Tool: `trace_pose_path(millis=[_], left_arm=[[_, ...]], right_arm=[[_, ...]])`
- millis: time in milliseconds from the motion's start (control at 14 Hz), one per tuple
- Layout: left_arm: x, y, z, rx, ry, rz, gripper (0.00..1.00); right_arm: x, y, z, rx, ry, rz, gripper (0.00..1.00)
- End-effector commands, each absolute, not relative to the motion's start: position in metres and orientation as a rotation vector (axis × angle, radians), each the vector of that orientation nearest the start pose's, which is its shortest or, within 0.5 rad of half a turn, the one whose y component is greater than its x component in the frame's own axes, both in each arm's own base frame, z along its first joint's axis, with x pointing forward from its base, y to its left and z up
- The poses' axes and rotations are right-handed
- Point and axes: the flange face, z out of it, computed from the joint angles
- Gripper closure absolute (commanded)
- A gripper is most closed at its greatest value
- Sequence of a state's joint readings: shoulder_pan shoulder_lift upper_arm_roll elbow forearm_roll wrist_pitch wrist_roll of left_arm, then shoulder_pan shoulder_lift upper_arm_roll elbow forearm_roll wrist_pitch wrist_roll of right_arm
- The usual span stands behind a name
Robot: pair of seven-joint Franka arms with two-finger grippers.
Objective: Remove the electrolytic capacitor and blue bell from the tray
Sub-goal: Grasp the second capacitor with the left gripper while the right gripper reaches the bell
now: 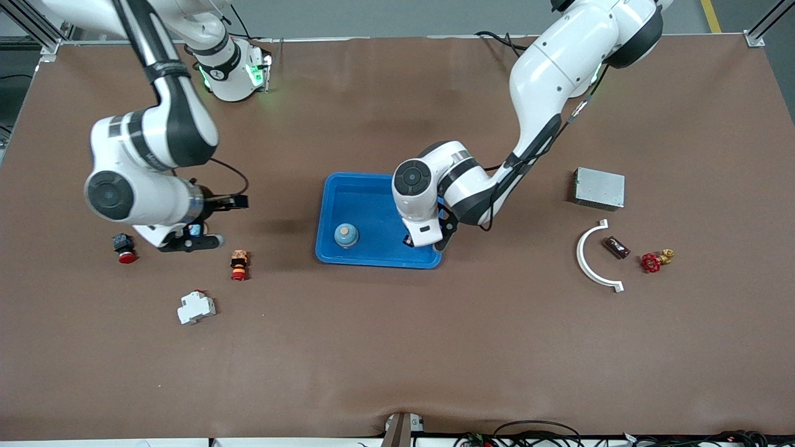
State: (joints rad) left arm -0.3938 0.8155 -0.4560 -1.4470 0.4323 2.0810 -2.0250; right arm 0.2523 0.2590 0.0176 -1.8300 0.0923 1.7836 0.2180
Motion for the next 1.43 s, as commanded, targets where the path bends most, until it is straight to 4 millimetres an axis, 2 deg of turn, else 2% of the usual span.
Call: trace_pose_path(millis=[0,143,287,573,717,788,1003,1218,1362], left_arm=[[0.537,-0.455,0.291,-2.647,-1.489,-0.066,1.00],[0.543,-0.428,0.319,-2.661,-1.348,-0.053,1.00],[0.553,-0.384,0.337,-2.686,-1.280,0.002,1.00],[0.566,-0.276,0.339,-2.750,-1.095,0.131,1.00],[0.569,-0.226,0.322,-2.766,-1.004,0.190,1.00],[0.570,-0.208,0.313,-2.775,-0.987,0.208,1.00],[0.563,-0.165,0.273,-2.766,-0.945,0.167,1.00],[0.551,-0.149,0.236,-2.829,-0.966,0.142,1.00],[0.543,-0.151,0.218,-2.849,-0.953,0.136,1.00]], right_arm=[[0.565,0.212,0.378,-3.102,0.055,0.371,0.00],[0.567,0.237,0.368,-3.100,0.133,0.297,0.00],[0.563,0.273,0.349,-3.098,0.121,0.232,0.00],[0.567,0.311,0.305,-3.082,0.156,0.131,0.00],[0.572,0.320,0.289,-3.085,0.144,0.137,0.00],[0.575,0.322,0.283,-3.086,0.147,0.141,0.00],[0.576,0.334,0.269,-3.088,0.123,0.137,0.00],[0.575,0.340,0.248,-3.086,0.116,0.126,0.00],[0.569,0.350,0.236,-3.092,0.092,0.137,0.00]])
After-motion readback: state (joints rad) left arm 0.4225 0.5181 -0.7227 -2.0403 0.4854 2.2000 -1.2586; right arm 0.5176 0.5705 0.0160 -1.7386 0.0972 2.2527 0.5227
